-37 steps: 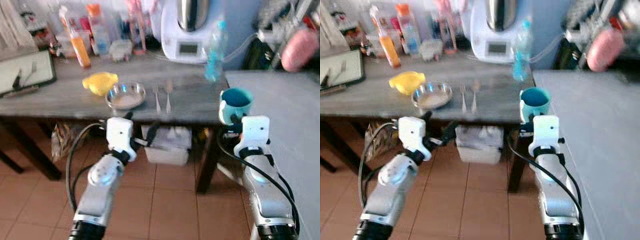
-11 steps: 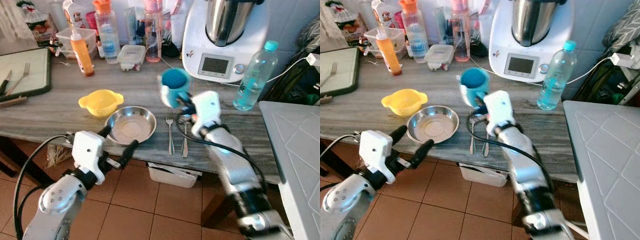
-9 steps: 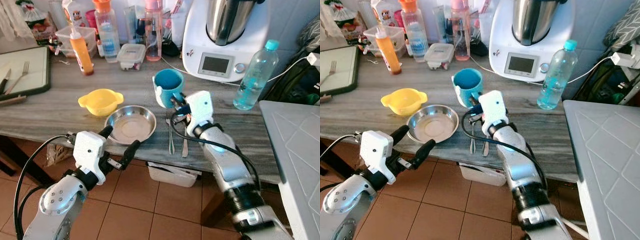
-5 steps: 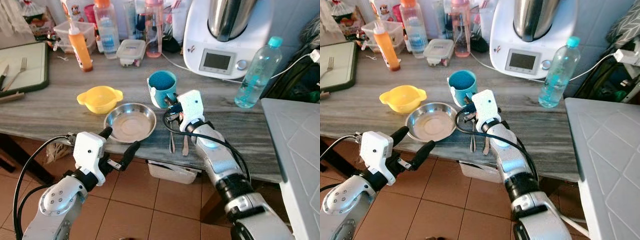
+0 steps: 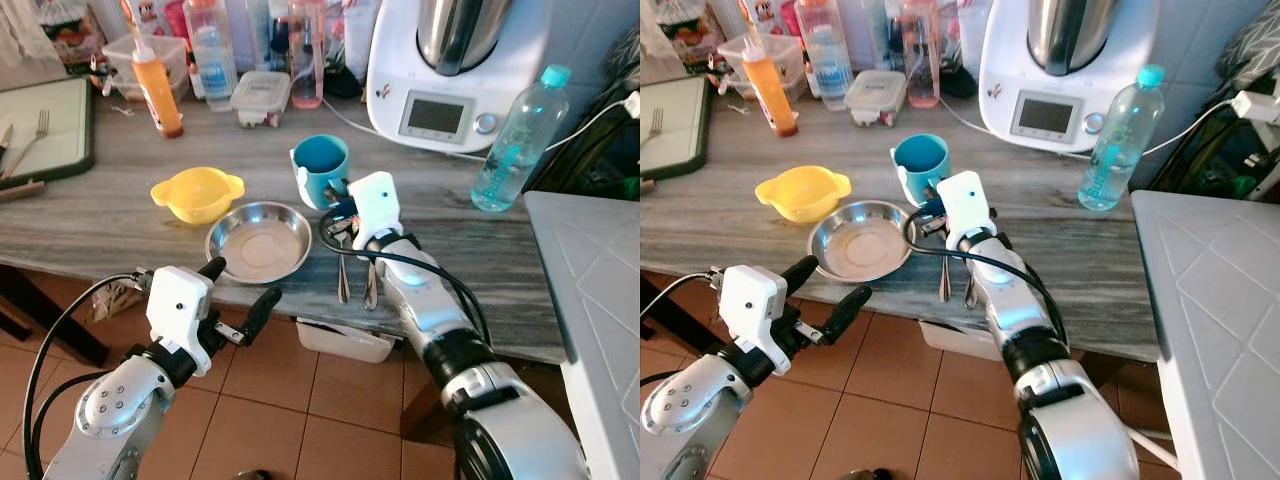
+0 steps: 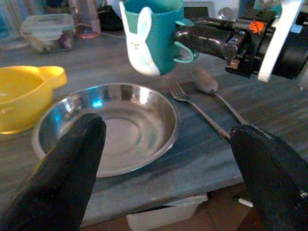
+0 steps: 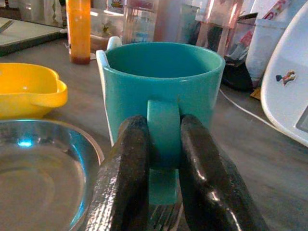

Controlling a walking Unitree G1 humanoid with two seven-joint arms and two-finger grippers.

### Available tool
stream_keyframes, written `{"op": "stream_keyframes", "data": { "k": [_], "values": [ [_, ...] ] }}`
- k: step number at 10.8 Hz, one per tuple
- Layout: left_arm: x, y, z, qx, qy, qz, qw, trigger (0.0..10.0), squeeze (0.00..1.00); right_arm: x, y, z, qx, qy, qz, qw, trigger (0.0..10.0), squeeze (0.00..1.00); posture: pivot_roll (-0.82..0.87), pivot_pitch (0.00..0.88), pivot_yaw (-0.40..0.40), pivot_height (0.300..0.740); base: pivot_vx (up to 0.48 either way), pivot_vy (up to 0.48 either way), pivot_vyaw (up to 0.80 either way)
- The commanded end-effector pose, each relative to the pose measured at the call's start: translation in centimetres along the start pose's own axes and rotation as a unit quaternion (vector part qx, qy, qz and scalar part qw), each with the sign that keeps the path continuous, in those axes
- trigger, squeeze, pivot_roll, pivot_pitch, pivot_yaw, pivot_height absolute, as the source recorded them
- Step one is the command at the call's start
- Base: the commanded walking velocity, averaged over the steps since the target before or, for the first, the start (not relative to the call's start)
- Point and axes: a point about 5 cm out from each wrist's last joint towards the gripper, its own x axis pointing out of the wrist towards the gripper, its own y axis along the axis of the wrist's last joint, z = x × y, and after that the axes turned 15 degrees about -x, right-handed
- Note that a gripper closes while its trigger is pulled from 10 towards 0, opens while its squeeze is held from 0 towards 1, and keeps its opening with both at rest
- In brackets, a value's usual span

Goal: Setting the table

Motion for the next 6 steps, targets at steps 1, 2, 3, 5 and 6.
{"op": "stream_keyframes", "data": {
  "k": [1,2,3,5,6],
  "values": [
    [-0.2,0.3,0.2,0.003,-0.005,0.001,1.0,10.0,0.0,0.4,0.8,0.2,-0.001,-0.004,0.016,1.0,10.0,0.0,0.15,0.149,0.013,0.74,0.0,0.0,0.0],
    [-0.2,0.4,0.2,0.002,-0.005,-0.001,1.0,10.0,0.0,0.7,0.9,0.0,0.003,-0.003,0.017,1.0,10.0,0.0,0.16,0.154,0.015,0.74,0.0,0.0,0.0],
    [-0.3,0.4,0.2,0.001,-0.005,-0.002,1.0,10.0,0.0,0.8,0.9,-0.1,0.007,-0.003,0.016,1.0,10.0,0.0,0.16,0.157,0.017,0.74,0.0,0.0,0.0],
    [-0.4,0.3,0.1,0.001,-0.003,-0.006,1.0,10.0,0.0,1.2,1.0,0.0,0.013,-0.009,0.01,1.0,10.0,0.0,0.16,0.164,0.019,0.74,0.0,0.0,0.0],
    [-0.4,0.3,0.0,0.0,-0.002,-0.006,1.0,10.0,0.0,1.4,1.2,0.2,0.012,-0.015,0.011,1.0,10.0,0.0,0.17,0.166,0.02,0.74,0.0,0.0,0.0]
  ]
}}
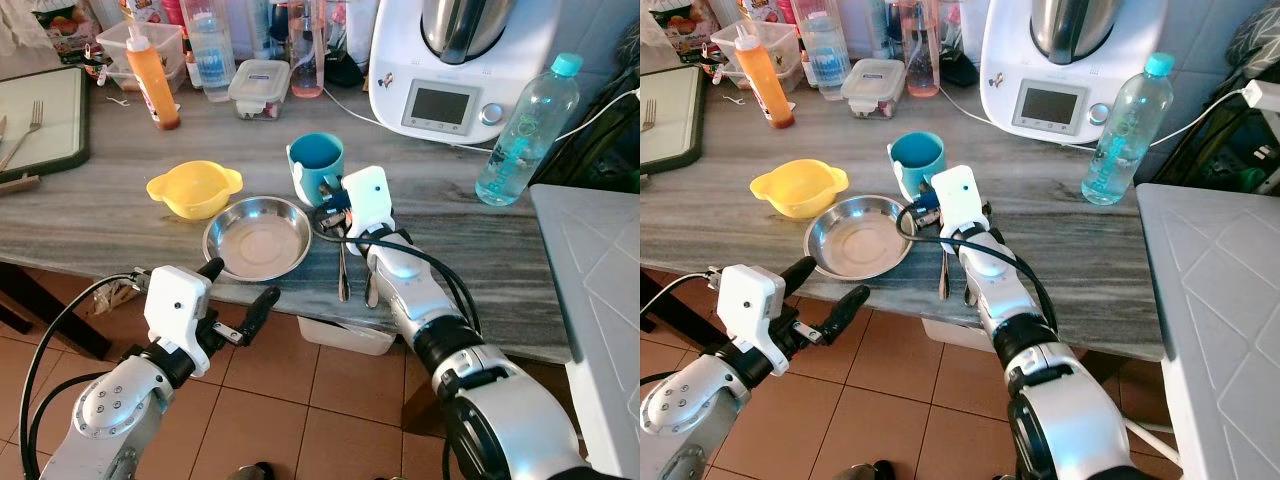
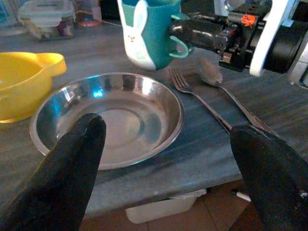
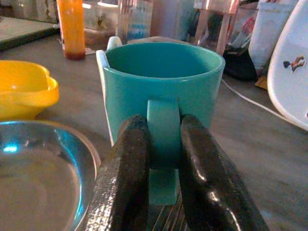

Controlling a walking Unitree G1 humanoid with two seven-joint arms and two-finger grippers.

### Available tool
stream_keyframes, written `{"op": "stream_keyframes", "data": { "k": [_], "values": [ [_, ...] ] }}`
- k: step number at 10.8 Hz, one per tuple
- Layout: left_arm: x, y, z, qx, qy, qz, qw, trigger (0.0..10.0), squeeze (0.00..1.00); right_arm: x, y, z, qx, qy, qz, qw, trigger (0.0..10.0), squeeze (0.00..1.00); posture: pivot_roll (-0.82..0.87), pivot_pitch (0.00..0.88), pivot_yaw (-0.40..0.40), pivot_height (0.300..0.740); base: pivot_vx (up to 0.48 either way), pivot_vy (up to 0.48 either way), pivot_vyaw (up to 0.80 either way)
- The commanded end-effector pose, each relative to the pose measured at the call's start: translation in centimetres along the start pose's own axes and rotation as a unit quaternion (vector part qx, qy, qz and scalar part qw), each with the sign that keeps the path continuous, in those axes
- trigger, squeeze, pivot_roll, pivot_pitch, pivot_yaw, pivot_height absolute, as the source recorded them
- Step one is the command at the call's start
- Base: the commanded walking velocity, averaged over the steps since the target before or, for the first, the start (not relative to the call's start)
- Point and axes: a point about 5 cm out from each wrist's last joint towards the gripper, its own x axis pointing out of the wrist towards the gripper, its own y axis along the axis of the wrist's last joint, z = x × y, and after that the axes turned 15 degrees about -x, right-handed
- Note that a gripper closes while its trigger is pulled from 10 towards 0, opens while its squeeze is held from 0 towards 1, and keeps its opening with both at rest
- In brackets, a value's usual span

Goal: Setting the table

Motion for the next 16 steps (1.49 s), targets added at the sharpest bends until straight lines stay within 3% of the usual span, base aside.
{"op": "stream_keyframes", "data": {
  "k": [1,5,11,16],
  "values": [
    [-0.3,0.3,0.2,0.005,-0.004,0.001,1.0,10.0,0.0,0.5,1.0,0.3,0.003,-0.01,0.022,1.0,10.0,0.0,0.17,0.166,0.02,0.74,0.0,0.0,0.0],
    [0.4,1.0,0.2,-0.002,0.012,0.016,1.0,10.0,0.0,-0.3,1.3,1.1,0.019,-0.03,0.058,0.998,10.0,0.0,0.15,0.147,0.026,0.74,0.0,0.0,0.0],
    [-0.1,1.1,0.8,-0.006,0.019,0.015,1.0,10.0,0.0,0.9,1.8,0.4,0.021,-0.013,0.034,0.999,10.0,0.0,0.18,0.178,0.002,0.74,0.0,0.0,0.0],
    [-0.9,1.0,0.8,-0.009,0.033,0.008,0.999,10.0,0.0,0.9,0.7,-0.2,0.046,-0.011,-0.005,0.999,10.0,0.0,0.21,0.208,-0.007,0.74,0.0,0.0,0.0]
  ]
}}
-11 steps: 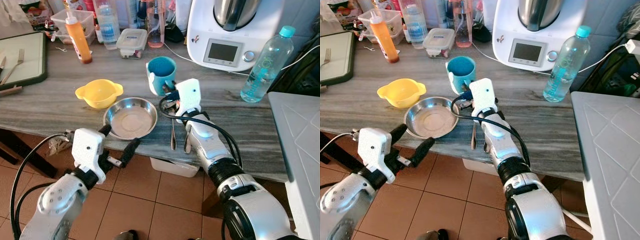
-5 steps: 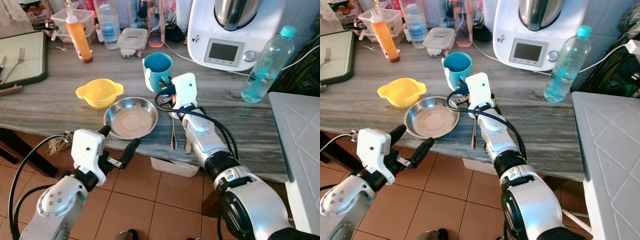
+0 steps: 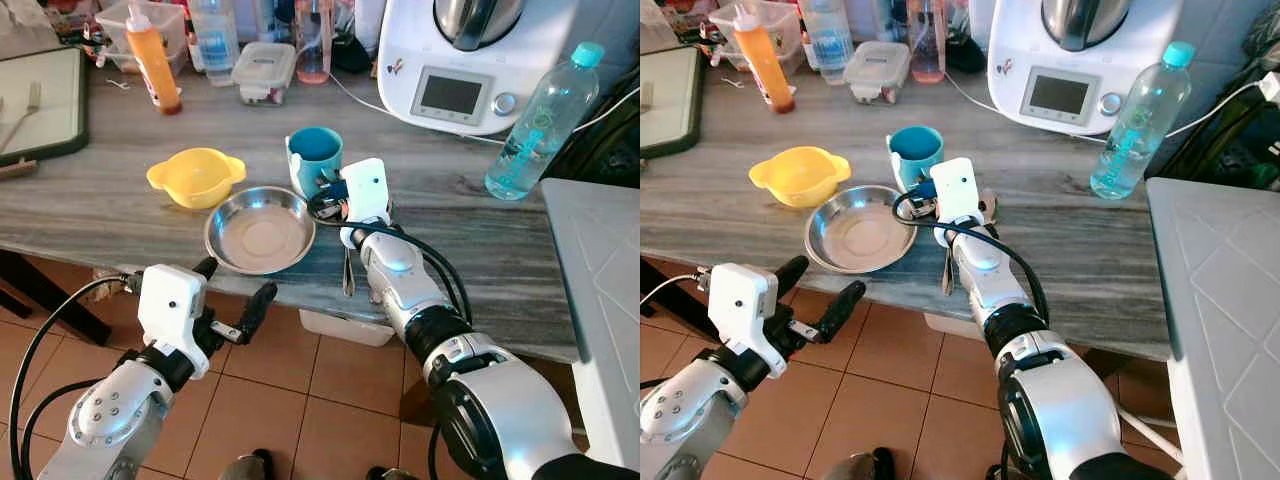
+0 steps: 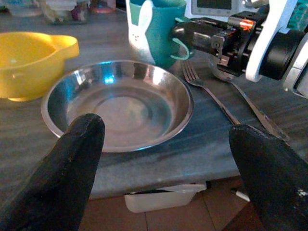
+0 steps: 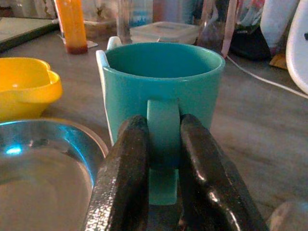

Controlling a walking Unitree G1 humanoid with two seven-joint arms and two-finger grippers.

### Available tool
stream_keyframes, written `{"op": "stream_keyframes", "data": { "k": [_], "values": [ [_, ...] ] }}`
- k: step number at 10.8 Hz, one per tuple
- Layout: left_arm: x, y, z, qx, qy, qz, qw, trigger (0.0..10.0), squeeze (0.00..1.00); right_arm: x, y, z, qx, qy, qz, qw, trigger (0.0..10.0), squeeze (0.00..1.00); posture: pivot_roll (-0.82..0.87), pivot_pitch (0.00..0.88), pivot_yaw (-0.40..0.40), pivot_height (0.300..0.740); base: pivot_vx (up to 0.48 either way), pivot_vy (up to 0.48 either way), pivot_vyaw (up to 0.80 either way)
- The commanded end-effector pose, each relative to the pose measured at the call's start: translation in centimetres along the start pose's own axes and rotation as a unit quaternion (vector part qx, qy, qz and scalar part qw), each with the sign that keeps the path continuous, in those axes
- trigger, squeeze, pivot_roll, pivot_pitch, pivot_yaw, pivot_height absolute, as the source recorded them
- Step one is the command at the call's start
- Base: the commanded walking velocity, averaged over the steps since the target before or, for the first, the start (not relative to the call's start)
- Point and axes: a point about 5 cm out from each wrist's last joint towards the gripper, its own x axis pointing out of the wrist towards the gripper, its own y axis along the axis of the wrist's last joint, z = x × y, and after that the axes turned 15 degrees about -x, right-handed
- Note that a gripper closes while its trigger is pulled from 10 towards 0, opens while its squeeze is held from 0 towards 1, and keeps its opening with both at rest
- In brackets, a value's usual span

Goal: Setting the table

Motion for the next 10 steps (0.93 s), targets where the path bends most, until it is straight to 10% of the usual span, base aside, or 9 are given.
{"op": "stream_keyframes", "data": {
  "k": [1,2,3,5,10],
  "values": [
    [-0.32,0.34,-0.03,0.004,0.005,0.003,1.0,10.0,0.0,0.36,0.53,0.04,0.006,-0.002,0.002,1.0,10.0,0.0,0.21,0.208,-0.006,0.74,0.0,0.0,0.0],
    [-0.31,0.36,-0.11,0.005,0.006,0.002,1.0,10.0,0.0,0.4,0.51,-0.06,0.006,-0.002,0.0,1.0,10.0,0.28,0.21,0.209,-0.005,0.74,0.0,0.0,0.0],
    [-0.32,0.34,-0.12,0.005,0.006,0.001,1.0,10.0,0.0,0.42,0.5,-0.13,0.006,-0.001,-0.001,1.0,10.0,0.28,0.21,0.208,-0.005,0.74,0.0,0.0,0.0],
    [-0.31,0.24,-0.13,0.005,0.007,0.0,1.0,10.0,0.0,0.47,0.56,-0.38,0.006,0.003,-0.001,1.0,10.0,0.92,0.21,0.206,-0.005,0.74,0.0,0.0,0.0],
    [-0.11,0.13,-0.15,0.008,0.005,0.0,1.0,10.0,0.0,0.69,1.39,-0.25,0.0,0.001,0.022,1.0,10.0,1.0,0.21,0.185,-0.003,0.74,0.0,0.0,0.0]
  ]
}}
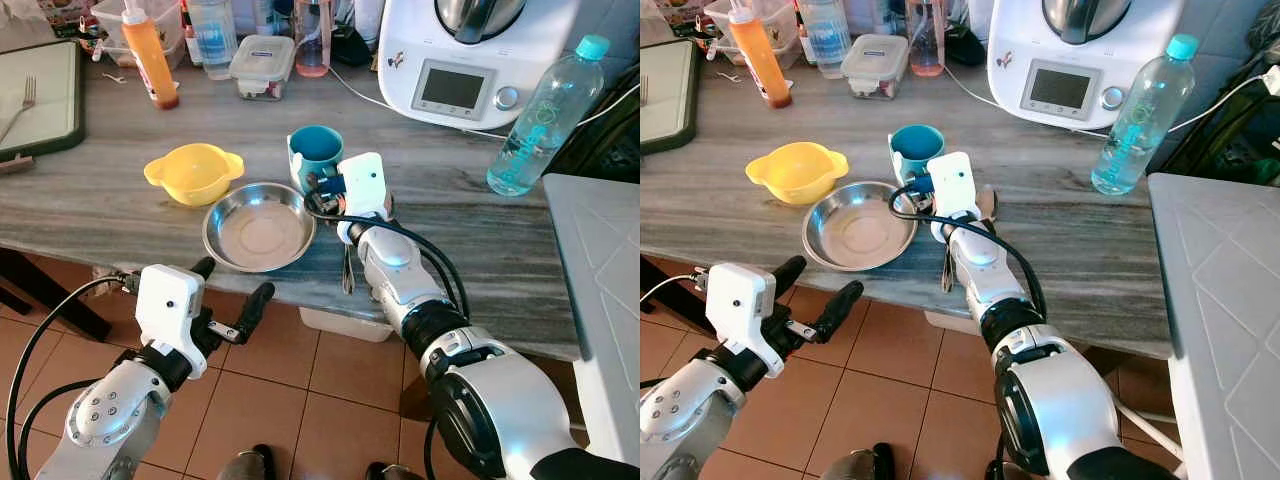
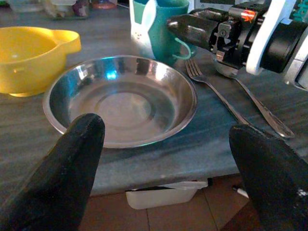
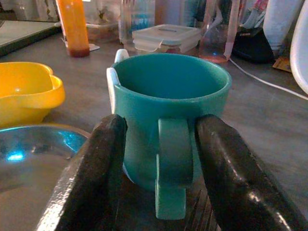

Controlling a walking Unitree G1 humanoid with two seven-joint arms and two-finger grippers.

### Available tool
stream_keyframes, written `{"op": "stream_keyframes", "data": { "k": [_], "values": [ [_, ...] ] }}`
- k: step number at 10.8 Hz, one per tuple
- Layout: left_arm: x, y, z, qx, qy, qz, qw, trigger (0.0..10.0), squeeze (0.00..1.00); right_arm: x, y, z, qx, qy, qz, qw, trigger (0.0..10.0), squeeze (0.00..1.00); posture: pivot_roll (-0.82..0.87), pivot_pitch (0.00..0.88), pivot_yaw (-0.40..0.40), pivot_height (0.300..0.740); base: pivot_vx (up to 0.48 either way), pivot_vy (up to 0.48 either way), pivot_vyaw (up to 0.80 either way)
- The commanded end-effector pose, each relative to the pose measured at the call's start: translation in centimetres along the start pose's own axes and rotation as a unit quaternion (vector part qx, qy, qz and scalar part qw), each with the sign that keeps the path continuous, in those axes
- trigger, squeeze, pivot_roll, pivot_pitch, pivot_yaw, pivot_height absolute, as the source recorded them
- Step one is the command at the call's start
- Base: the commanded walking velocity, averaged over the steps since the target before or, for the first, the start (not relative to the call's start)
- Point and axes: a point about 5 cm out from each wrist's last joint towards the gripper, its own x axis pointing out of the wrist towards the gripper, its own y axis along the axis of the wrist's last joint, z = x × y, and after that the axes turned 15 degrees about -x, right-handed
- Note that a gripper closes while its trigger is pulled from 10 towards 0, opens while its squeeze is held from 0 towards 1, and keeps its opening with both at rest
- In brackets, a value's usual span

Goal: Setting the table

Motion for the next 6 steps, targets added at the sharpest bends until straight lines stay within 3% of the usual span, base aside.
{"op": "stream_keyframes", "data": {
  "k": [1,6],
  "values": [
    [0.0,0.0,0.0,0.005,0.002,-0.001,1.0,10.0,0.0,0.4,0.9,-0.1,0.0,-0.001,0.017,1.0,10.0,1.0,0.21,0.183,-0.004,0.74,0.0,0.0,0.0],
    [0.4,0.1,0.0,0.006,0.002,0.004,1.0,10.0,0.0,0.8,2.4,0.4,-0.006,-0.005,0.054,0.999,10.0,1.0,0.21,0.165,-0.01,0.74,0.0,0.0,0.0]
  ]
}}
